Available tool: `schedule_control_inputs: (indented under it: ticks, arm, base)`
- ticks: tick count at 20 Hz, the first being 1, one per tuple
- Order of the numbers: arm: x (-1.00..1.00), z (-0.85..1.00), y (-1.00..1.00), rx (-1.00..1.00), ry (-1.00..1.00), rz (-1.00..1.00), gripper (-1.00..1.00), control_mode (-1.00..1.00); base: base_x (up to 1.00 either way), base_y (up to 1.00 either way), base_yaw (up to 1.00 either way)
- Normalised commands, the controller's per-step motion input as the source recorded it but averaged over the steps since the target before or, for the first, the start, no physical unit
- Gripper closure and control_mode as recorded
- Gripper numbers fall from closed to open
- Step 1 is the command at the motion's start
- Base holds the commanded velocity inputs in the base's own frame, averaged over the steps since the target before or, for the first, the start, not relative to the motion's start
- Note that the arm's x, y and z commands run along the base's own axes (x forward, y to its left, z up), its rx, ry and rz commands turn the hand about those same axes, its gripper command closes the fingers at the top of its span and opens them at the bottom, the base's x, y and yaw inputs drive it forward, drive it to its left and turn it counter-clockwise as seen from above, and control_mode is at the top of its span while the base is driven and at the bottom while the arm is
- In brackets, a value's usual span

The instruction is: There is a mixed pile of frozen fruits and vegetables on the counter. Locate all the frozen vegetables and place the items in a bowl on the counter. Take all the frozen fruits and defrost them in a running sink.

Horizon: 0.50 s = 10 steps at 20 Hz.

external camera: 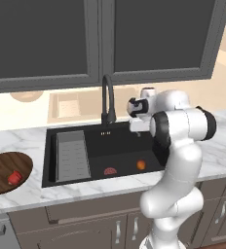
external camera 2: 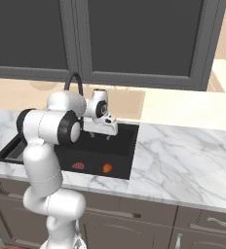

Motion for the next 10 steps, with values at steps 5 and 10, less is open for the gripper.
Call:
schedule_control_inputs:
  ticks: [5,10]
  arm:
    - [-0.51,0.72,-0.11,0.0,-0.05,0.0,-1.0,-1.0]
    - [-0.62,0.52,-0.03,-0.01,-0.15,0.0,-1.0,-1.0]
  base:
    - [0.0,0.0,0.0]
    - [0.0,0.0,0.0]
